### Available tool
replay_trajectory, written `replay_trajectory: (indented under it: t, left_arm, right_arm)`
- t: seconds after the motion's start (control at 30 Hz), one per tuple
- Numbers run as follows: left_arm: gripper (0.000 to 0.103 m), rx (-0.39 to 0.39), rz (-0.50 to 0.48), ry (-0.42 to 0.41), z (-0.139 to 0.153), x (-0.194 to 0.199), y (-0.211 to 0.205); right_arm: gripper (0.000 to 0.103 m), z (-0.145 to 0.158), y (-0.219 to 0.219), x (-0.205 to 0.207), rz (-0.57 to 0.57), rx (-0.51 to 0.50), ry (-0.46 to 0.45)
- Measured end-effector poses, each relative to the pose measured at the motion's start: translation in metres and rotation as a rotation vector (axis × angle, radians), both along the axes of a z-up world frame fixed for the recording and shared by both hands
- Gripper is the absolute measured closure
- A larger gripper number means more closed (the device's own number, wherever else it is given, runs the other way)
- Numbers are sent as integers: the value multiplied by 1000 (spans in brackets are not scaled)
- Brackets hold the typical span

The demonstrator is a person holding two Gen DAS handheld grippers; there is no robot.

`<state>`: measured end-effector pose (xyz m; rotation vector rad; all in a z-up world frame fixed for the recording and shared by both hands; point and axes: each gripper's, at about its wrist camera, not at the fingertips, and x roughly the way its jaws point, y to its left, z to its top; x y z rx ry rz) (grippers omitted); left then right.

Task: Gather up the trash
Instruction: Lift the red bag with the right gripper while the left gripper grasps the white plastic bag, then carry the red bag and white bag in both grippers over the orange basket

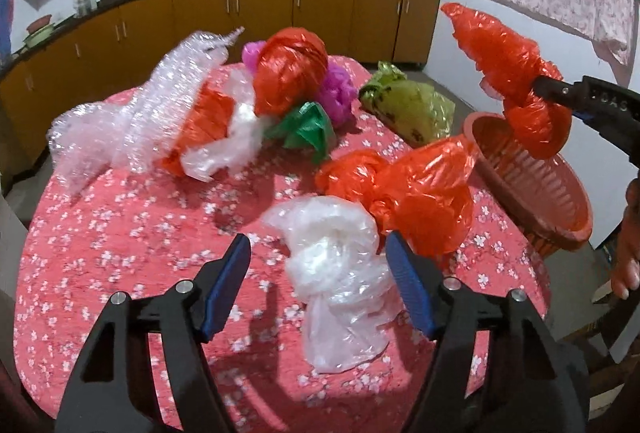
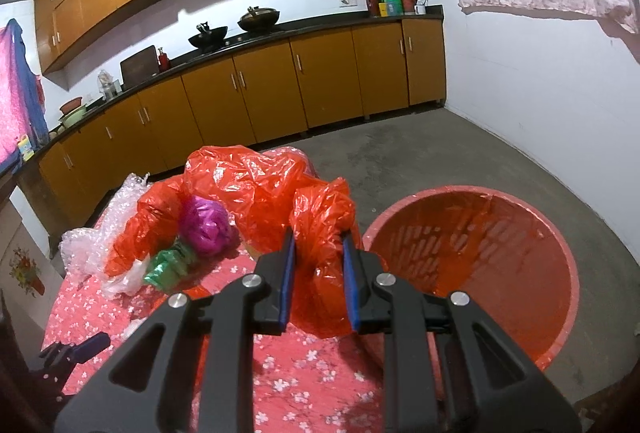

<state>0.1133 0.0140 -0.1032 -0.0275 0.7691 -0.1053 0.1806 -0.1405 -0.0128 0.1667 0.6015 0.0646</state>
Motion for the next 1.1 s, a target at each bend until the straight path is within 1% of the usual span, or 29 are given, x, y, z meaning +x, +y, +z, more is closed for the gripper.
replay_trajectory:
  t: [0.03,0.07,0.13,0.23,0.3,0.53,0.73,0.93,1.0,1.1]
  left_arm:
    - [35,-1,0,11,-3,2,-1]
    - [38,-2,0,17,-5,3,-2]
    - [58,-8,-3,39,-10,6,-1]
    - [66,-16,8,36,-9,6,6]
    - [68,-9,22,25,-6,4,13]
    - [69,10,91,-21,12,1,45]
    - [69,-12,137,-78,40,3,63]
    - [69,-28,109,-146,73,12,54]
    - [69,-41,90,-156,79,15,47]
    - [69,-37,60,-169,85,20,33]
  right_arm:
    - [81,-1,-1,-1,1,0,1]
    - [81,-1,0,-1,1,-1,2]
    - [81,-2,1,-1,3,-2,4]
    - [81,-1,2,-1,5,-4,4]
    - [81,-1,2,-1,4,-2,3]
    - [81,2,3,-3,10,6,0]
    - [81,4,1,-7,9,14,-11]
    - [81,4,-9,-12,-7,23,-25]
    - [81,3,-15,-14,-20,29,-27]
    - [81,3,-23,-18,-38,32,-32]
